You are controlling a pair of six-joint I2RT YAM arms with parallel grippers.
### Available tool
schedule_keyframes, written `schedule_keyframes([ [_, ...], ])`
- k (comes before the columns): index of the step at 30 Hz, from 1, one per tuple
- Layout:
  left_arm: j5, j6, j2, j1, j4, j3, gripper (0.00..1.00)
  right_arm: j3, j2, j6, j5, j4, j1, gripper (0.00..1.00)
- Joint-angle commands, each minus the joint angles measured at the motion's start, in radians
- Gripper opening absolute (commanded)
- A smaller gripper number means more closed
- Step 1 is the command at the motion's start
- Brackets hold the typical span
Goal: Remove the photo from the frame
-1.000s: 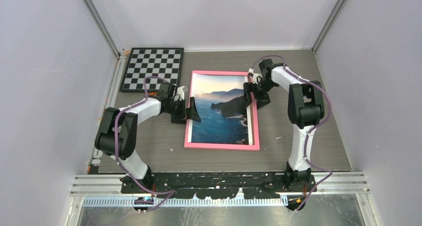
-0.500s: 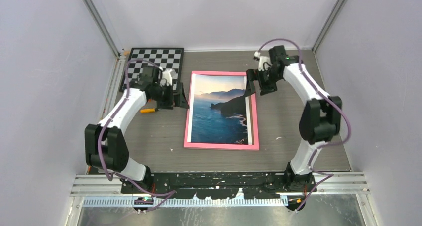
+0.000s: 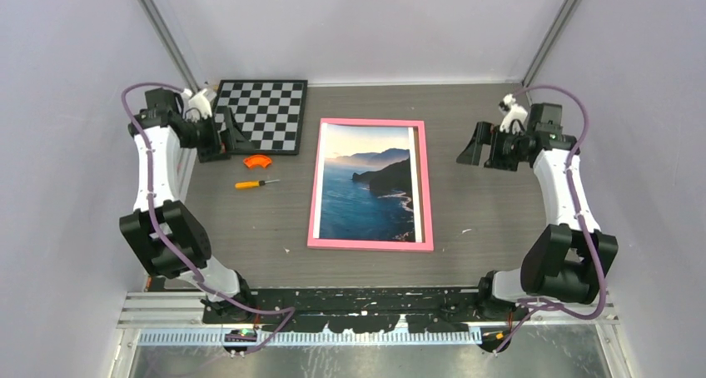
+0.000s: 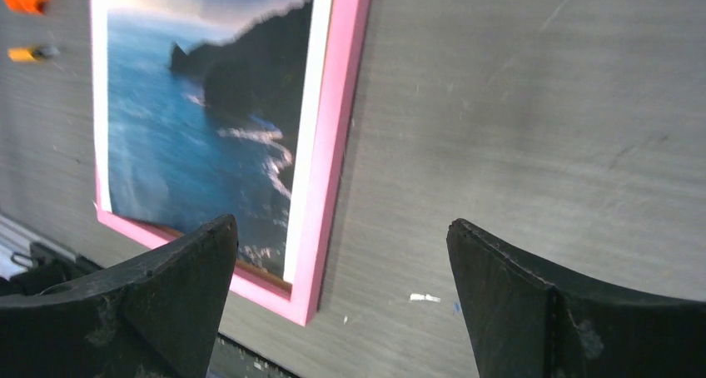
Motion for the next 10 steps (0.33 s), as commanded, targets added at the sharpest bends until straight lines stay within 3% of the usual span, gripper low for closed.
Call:
schedule_keyframes([
  [1, 0.02, 0.004, -0.062, 0.015, 0.038, -0.164, 1.0, -0.114, -0.034, -0.051, 0.021, 0.077, -0.001, 1.0],
  [10, -0.036, -0.029, -0.105, 0.015, 0.147, -0.319, 1.0, -0.189, -0.051, -0.021, 0.029, 0.153, -0.002, 1.0],
])
